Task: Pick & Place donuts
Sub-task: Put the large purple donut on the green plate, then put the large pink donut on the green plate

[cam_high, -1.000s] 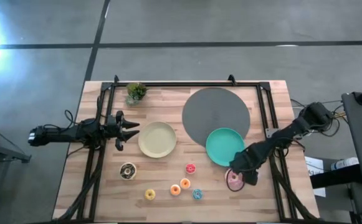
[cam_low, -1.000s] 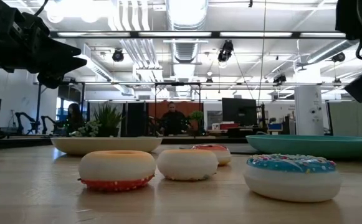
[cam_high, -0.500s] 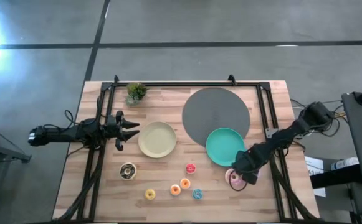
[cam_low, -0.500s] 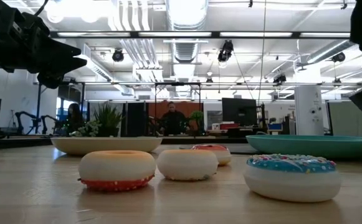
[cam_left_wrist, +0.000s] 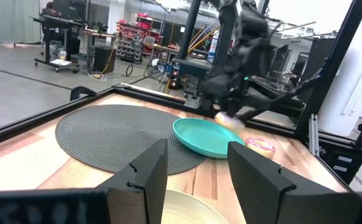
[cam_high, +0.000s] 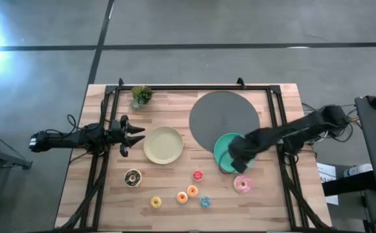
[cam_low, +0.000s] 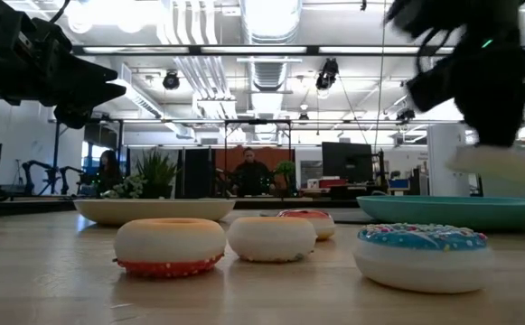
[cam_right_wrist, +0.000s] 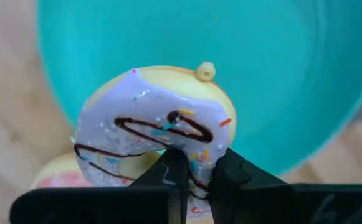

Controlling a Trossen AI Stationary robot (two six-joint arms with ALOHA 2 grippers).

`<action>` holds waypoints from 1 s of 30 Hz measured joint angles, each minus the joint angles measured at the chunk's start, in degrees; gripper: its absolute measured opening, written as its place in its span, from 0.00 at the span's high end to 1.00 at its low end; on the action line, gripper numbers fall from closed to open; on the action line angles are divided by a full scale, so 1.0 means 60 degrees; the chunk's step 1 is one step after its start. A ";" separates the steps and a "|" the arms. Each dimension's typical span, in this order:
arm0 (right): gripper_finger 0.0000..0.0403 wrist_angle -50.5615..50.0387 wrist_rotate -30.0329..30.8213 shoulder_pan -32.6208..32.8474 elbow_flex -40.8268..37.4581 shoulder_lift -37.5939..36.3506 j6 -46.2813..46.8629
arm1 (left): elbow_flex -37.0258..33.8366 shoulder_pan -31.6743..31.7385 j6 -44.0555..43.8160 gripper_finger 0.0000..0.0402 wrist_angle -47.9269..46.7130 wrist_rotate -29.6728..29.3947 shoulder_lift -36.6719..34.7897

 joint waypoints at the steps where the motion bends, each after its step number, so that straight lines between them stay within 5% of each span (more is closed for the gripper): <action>1: 0.93 0.0021 -0.0004 -0.0181 0.0057 0.0241 -0.0252 | -0.0003 0.0004 0.0000 0.65 0.0000 0.0004 0.0000; 6: 0.88 -0.0122 -0.0030 -0.0363 0.0145 0.0809 -0.1031 | -0.0003 0.0001 0.0000 0.65 0.0000 0.0001 0.0000; 13: 0.63 -0.0139 -0.0464 -0.0201 0.0098 0.0629 -0.0967 | -0.0003 0.0002 0.0000 0.65 0.0002 0.0004 0.0000; 20: 0.40 -0.0901 0.0988 0.0128 0.0327 0.0267 -0.0730 | -0.0007 0.0002 0.0000 0.65 0.0000 0.0002 0.0000; 30: 0.35 -0.0727 0.1138 0.0587 0.0279 0.0201 -0.0593 | -0.0007 0.0004 0.0000 0.65 0.0002 0.0002 0.0002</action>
